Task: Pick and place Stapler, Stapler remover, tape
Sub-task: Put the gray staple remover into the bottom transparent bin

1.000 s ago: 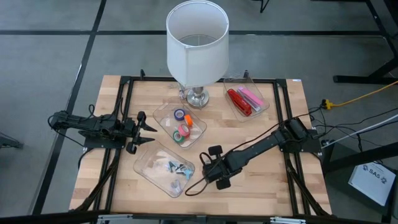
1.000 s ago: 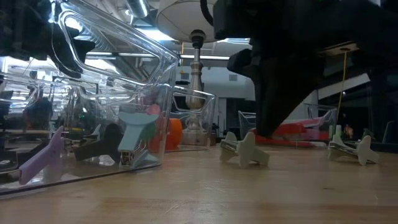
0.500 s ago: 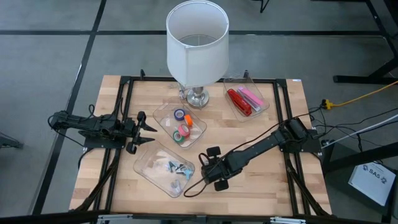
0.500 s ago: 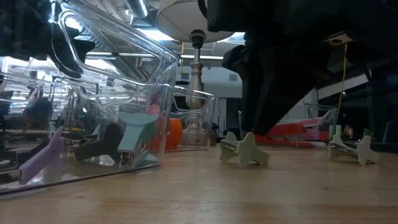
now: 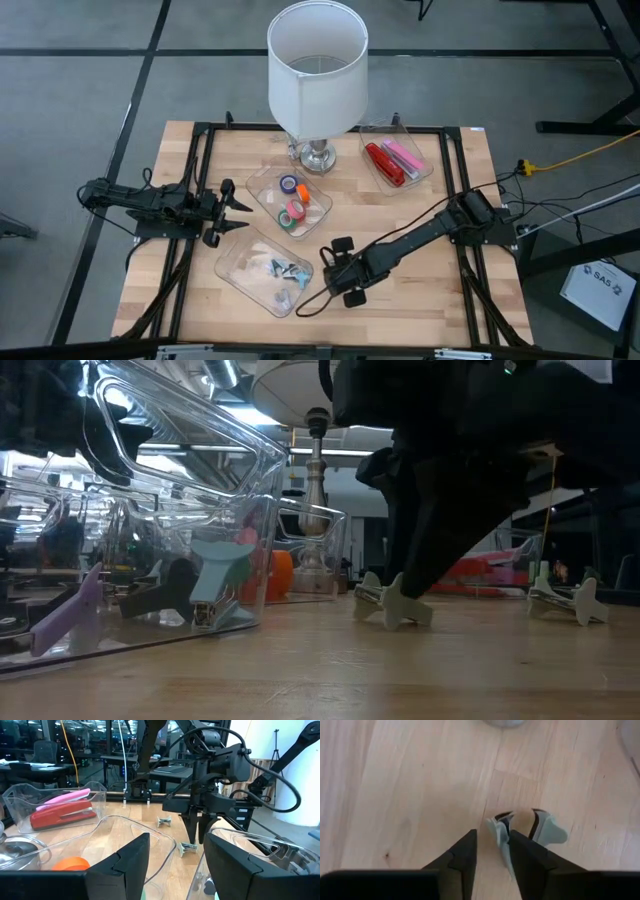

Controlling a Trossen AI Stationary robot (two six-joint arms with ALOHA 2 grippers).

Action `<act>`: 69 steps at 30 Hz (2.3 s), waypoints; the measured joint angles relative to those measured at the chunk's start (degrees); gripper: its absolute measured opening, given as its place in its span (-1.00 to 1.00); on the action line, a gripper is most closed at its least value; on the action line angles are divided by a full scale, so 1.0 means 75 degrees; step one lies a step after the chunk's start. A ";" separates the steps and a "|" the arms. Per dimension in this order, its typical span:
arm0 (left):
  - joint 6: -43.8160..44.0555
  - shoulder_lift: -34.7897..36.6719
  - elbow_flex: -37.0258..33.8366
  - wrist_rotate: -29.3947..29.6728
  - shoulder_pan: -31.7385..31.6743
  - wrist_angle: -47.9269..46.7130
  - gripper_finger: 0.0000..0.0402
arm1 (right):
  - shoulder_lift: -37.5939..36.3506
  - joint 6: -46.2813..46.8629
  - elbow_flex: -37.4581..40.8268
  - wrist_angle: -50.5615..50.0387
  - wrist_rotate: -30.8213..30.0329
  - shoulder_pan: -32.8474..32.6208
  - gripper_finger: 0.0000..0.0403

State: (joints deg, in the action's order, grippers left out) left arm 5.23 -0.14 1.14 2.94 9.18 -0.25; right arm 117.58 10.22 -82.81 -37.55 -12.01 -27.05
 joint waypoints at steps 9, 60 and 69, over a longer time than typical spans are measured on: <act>0.0000 0.0002 0.0001 0.0000 0.0001 0.0000 -0.08 | 0.0001 0.0126 0.0047 0.0044 0.0000 0.0000 -0.82; 0.0003 -0.0001 -0.0002 -0.0002 0.0001 0.0000 -0.08 | 0.0687 -0.2418 -0.3281 0.2270 -0.1483 0.0092 -0.99; 0.0001 0.0002 -0.0001 -0.0001 -0.0001 0.0001 -0.08 | 0.0924 -0.2419 -0.3275 0.2629 -0.1422 0.0216 -0.98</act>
State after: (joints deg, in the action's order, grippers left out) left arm 5.25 -0.12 1.13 2.93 9.17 -0.25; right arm 124.51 -7.92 -107.37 -17.84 -22.68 -25.43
